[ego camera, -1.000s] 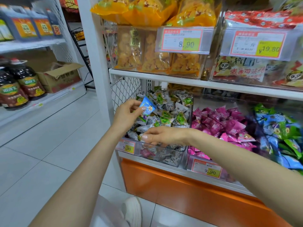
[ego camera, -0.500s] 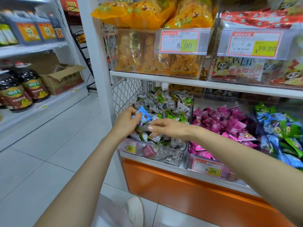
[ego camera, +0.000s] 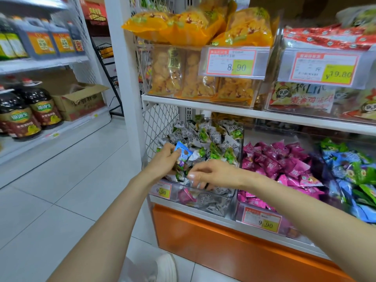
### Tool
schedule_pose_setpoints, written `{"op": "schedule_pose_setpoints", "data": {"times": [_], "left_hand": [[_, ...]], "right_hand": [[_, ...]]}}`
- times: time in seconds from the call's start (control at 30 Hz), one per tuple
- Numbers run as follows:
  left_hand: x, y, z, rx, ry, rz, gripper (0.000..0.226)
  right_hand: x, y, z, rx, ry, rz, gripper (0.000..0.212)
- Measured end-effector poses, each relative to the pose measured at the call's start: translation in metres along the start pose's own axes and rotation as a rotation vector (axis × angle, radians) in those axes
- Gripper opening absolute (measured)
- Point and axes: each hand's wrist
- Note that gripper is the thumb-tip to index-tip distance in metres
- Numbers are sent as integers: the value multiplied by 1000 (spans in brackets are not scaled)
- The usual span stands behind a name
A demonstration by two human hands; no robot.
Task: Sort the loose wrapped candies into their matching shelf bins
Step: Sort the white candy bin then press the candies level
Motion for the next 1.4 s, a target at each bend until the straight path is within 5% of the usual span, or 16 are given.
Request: {"op": "schedule_pose_setpoints", "data": {"times": [0.47, 0.93, 1.17, 1.4], "left_hand": [[-5, -1, -6, 76, 113, 19, 14], [-6, 10, -14, 55, 203, -39, 12], [-1, 13, -15, 78, 219, -34, 12], [-6, 11, -23, 115, 217, 16, 10]], "right_hand": [[-44, -31, 13, -329, 309, 272, 89], [-49, -48, 35, -370, 491, 344, 112], [-32, -52, 24, -372, 324, 250, 69], [-17, -38, 3, -225, 299, 119, 55]]}}
Point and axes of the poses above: each hand's wrist, its own y-axis away from the middle knuckle, its own z-axis out of the palm, x = y × z, and after that the axes turned 10 degrees about z, right-handed
